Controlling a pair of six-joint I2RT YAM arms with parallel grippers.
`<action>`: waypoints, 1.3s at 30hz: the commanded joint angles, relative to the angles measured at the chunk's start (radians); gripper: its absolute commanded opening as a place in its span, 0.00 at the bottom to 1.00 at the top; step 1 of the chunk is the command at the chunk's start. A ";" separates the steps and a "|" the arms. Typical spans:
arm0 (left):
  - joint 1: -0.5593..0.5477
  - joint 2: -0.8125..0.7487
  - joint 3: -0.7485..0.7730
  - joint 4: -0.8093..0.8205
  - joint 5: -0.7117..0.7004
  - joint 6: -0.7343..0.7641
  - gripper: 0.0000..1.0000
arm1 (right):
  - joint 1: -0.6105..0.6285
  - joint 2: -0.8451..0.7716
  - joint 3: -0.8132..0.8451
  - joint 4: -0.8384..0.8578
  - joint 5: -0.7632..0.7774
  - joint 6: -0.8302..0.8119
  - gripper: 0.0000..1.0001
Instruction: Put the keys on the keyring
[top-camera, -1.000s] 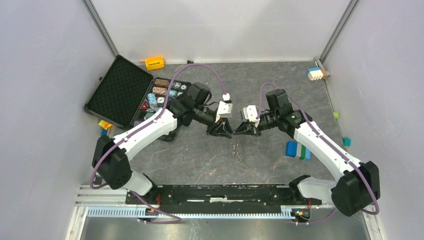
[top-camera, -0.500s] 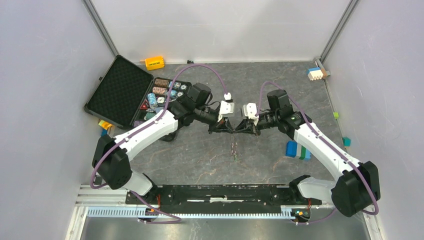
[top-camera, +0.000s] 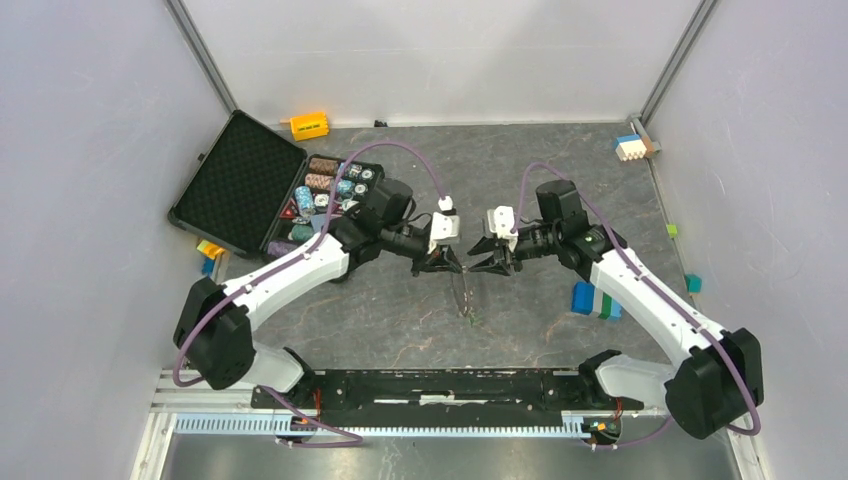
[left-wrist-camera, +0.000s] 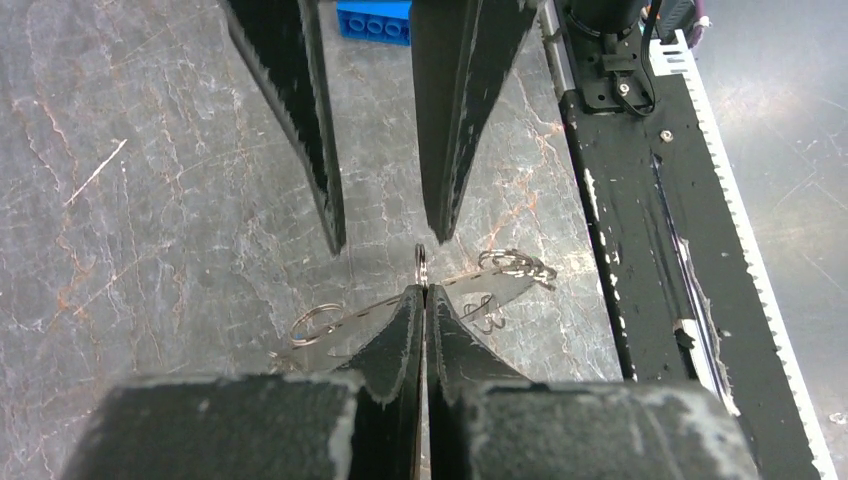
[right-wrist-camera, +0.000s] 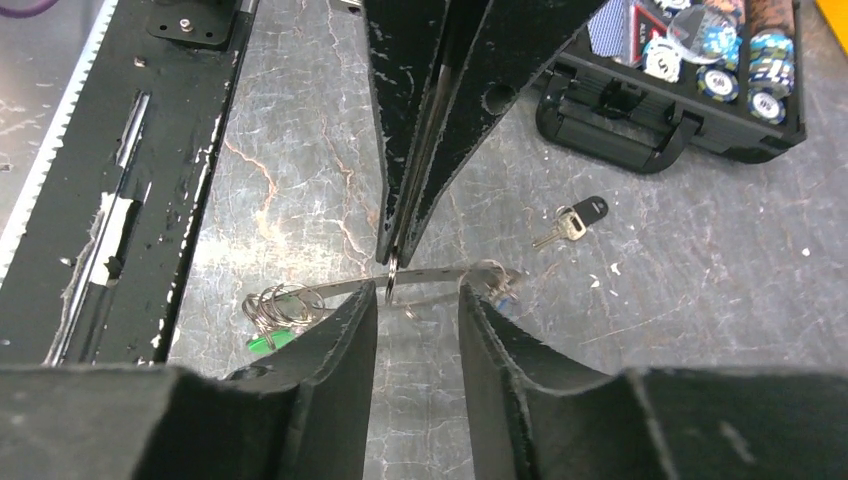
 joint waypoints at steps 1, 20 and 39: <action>0.049 -0.069 -0.061 0.189 0.105 -0.065 0.02 | 0.003 -0.045 -0.002 -0.008 -0.017 -0.030 0.42; 0.072 -0.098 -0.099 0.190 0.186 -0.002 0.02 | 0.001 0.011 -0.079 -0.002 -0.062 -0.004 0.66; 0.073 -0.103 -0.239 0.481 0.279 -0.093 0.02 | 0.001 -0.029 -0.090 0.110 -0.066 0.084 0.50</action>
